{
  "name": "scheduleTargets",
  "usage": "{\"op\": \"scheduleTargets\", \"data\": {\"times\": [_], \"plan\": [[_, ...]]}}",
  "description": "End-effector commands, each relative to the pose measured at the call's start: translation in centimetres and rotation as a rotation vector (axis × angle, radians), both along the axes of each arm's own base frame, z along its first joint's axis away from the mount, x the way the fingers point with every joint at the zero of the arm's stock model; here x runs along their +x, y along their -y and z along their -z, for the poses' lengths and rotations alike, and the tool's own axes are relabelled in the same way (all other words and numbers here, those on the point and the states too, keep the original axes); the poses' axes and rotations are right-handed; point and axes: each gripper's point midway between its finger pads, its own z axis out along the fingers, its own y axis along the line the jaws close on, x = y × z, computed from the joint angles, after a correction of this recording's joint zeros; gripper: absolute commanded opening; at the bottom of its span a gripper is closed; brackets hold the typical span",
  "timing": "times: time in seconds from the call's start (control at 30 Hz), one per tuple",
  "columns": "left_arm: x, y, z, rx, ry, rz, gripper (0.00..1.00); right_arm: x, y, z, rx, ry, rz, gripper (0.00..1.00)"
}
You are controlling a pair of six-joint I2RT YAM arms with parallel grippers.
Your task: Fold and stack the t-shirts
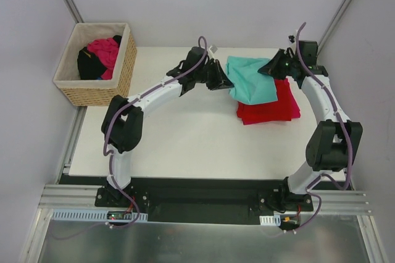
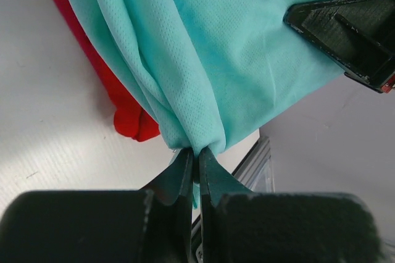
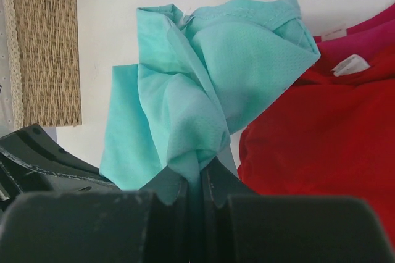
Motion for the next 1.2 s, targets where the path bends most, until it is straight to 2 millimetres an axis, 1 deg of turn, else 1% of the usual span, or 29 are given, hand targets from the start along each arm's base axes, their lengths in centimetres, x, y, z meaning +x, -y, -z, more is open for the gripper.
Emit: {"op": "scheduleTargets", "data": {"times": [0.0, 0.03, 0.07, 0.1, 0.17, 0.2, 0.37, 0.4, 0.43, 0.5, 0.53, 0.67, 0.73, 0.8, 0.97, 1.17], "plan": [[-0.2, 3.0, -2.5, -0.072, 0.019, 0.069, 0.00, 0.2, 2.0, -2.9, 0.027, 0.067, 0.019, 0.01], [-0.2, 3.4, -2.0, -0.070, 0.014, 0.077, 0.00, 0.3, 2.3, -2.9, 0.030, 0.064, 0.027, 0.01], [-0.3, 3.8, -2.1, -0.070, 0.018, 0.082, 0.00, 0.4, 2.9, -2.8, 0.031, 0.063, 0.040, 0.01], [-0.7, 4.6, -2.6, -0.080, 0.030, 0.101, 0.00, 0.5, 3.3, -2.9, 0.029, 0.065, 0.048, 0.01], [-1.1, 5.2, -1.7, -0.064, 0.007, 0.111, 0.00, 0.8, 4.2, -2.3, 0.031, 0.047, 0.066, 0.01], [-1.5, 5.9, -1.9, -0.067, 0.013, 0.126, 0.00, 0.8, 4.5, -2.1, 0.031, 0.043, 0.071, 0.01], [-2.4, 7.7, -0.1, -0.048, -0.012, 0.155, 0.00, 1.2, 6.5, -0.1, 0.036, -0.005, 0.110, 0.01], [-2.5, 8.0, 0.0, -0.046, -0.012, 0.157, 0.00, 1.2, 6.6, 0.2, 0.041, -0.014, 0.109, 0.01], [-2.6, 8.4, 0.8, -0.039, -0.024, 0.161, 0.00, 1.2, 6.7, 0.4, 0.043, -0.018, 0.110, 0.01], [-2.6, 8.7, 1.1, -0.040, -0.030, 0.166, 0.00, 1.2, 7.1, 1.1, 0.047, -0.034, 0.120, 0.01], [-2.7, 8.9, 1.8, -0.033, -0.041, 0.172, 0.00, 1.1, 7.3, 1.3, 0.049, -0.039, 0.124, 0.01], [-2.7, 9.3, 2.8, -0.026, -0.056, 0.175, 0.00, 1.1, 8.3, 2.1, 0.046, -0.053, 0.155, 0.01], [-2.7, 9.3, 3.3, -0.020, -0.062, 0.178, 0.00, 1.0, 8.7, 2.8, 0.057, -0.073, 0.170, 0.01], [-2.8, 9.4, 3.6, -0.016, -0.061, 0.181, 0.00, 1.2, 9.5, 3.2, 0.055, -0.075, 0.196, 0.01], [-2.7, 9.3, 4.3, -0.007, -0.071, 0.180, 0.00, 1.1, 10.7, 4.4, 0.060, -0.099, 0.236, 0.01], [-2.8, 9.3, 4.8, 0.000, -0.076, 0.179, 0.00, 1.2, 11.1, 5.3, 0.069, -0.113, 0.249, 0.01]]}}
